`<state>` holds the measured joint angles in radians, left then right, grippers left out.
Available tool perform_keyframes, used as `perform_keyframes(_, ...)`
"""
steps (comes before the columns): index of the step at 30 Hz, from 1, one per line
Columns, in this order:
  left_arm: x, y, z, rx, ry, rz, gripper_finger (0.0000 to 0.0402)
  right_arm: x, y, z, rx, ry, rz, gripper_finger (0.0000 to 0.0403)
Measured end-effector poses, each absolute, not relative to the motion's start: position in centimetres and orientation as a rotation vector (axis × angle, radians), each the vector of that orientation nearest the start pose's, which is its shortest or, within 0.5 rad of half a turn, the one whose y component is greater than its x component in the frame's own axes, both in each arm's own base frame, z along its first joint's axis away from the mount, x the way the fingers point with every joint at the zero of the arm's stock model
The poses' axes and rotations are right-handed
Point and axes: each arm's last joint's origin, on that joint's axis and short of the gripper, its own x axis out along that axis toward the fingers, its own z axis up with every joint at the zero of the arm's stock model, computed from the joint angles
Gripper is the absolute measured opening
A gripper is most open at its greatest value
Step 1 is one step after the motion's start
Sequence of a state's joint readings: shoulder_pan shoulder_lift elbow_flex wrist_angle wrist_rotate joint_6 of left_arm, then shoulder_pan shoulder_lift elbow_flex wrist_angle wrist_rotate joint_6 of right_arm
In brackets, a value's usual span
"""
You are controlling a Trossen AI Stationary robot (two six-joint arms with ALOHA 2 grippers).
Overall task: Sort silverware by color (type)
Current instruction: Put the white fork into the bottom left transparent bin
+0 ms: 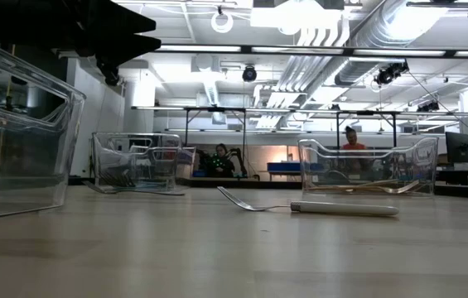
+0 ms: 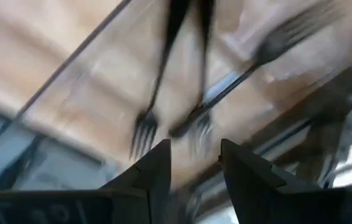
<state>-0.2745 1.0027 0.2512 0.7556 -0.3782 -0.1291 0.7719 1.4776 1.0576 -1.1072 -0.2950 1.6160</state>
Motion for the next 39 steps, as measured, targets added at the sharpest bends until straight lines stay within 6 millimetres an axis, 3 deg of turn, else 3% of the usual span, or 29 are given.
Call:
perform_keyframes(3, 18.8, -4.2, 20.3, -0.13, -0.011, 0.103, 0.0172, 17.6, 18.5, 24.3, 0.801, 1.743, -0.446, 0.0139)
perform_keyframes(6, 18.8, -4.2, 20.3, -0.13, -0.01, 0.103, 0.0172, 18.4, 19.0, 26.6, 0.8, 1.651, -0.359, 0.0139)
perform_keyframes(13, 18.8, -4.2, 20.3, -0.146, -0.009, 0.102, 0.0172, 21.1, 19.6, 32.5, 0.592, 1.062, -0.176, 0.014)
perform_keyframes(16, 18.8, -4.2, 20.3, -0.156, -0.01, 0.102, 0.0172, 22.4, 20.0, 33.9, 0.455, 0.799, -0.118, 0.014)
perform_keyframes(19, 18.8, -4.2, 20.3, -0.157, -0.01, 0.102, 0.0172, 24.0, 20.2, 34.5, 0.373, 0.67, -0.051, 0.014)
perform_keyframes(23, 18.8, -4.2, 20.3, -0.156, -0.008, 0.101, 0.0172, 26.8, 20.6, 33.0, 0.32, 0.674, 0.005, 0.014)
perform_keyframes(27, 18.8, -4.2, 20.2, -0.155, -0.006, 0.101, 0.0172, 29.5, 20.2, 29.6, 0.188, 0.815, 0.038, 0.014)
perform_keyframes(32, 18.8, -4.2, 20.2, -0.154, -0.004, 0.102, 0.0172, 32.4, 18.5, 25.4, -0.043, 0.926, -0.041, 0.014)
perform_keyframes(39, 18.8, -4.2, 20.2, -0.153, -0.003, 0.102, 0.0172, 35.9, 15.7, 19.6, -0.168, 1.081, -0.119, 0.014)
